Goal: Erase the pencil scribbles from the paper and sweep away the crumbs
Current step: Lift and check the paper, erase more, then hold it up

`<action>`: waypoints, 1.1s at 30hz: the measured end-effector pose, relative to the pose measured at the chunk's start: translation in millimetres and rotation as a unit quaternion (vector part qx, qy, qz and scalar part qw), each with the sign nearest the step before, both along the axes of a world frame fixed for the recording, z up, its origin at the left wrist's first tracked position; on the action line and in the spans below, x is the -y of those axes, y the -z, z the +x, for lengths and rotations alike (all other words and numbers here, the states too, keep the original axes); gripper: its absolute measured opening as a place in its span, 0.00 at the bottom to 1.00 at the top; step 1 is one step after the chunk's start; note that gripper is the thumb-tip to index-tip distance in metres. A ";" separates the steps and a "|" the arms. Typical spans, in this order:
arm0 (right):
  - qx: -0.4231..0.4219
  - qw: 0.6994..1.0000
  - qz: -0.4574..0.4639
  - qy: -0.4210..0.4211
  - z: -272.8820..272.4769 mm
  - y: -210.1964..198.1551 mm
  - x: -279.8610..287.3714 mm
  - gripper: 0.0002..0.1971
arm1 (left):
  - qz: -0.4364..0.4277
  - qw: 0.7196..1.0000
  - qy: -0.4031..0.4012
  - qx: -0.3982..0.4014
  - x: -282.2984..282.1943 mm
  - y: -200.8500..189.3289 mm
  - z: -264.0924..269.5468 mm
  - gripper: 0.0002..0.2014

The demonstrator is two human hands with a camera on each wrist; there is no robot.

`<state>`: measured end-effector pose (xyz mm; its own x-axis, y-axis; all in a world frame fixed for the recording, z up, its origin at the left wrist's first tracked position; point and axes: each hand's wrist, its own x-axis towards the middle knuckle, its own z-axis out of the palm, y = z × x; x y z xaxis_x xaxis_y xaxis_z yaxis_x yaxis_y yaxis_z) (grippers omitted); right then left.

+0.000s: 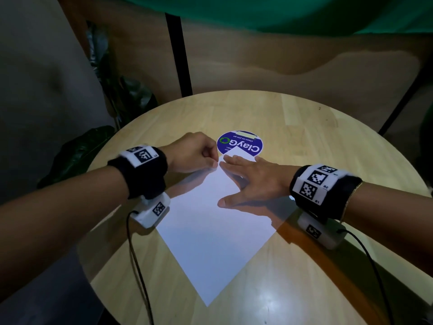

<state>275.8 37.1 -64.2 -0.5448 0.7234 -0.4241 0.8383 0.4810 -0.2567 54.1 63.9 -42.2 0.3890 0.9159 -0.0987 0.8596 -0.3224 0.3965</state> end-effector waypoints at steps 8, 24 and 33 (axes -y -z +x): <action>-0.009 1.000 -0.004 -0.010 -2.7 4.0 -4.9 0.56 | -0.056 0.994 0.094 -0.025 -14.8 -8.7 -0.8 0.02; -0.007 1.000 -0.017 -0.001 -2.8 0.5 -4.1 0.58 | -0.058 0.996 0.066 -0.032 -4.8 -4.3 3.6 0.06; -0.011 1.000 -0.022 -0.003 -2.1 -0.1 -3.3 0.57 | -0.082 0.996 0.035 -0.003 -3.1 -7.8 10.7 0.07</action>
<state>273.7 40.4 -64.1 -0.5585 0.7007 -0.4440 0.8295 0.4734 -0.2964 64.8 67.1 -34.4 0.4502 0.8579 -0.2475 0.8395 -0.3123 0.4446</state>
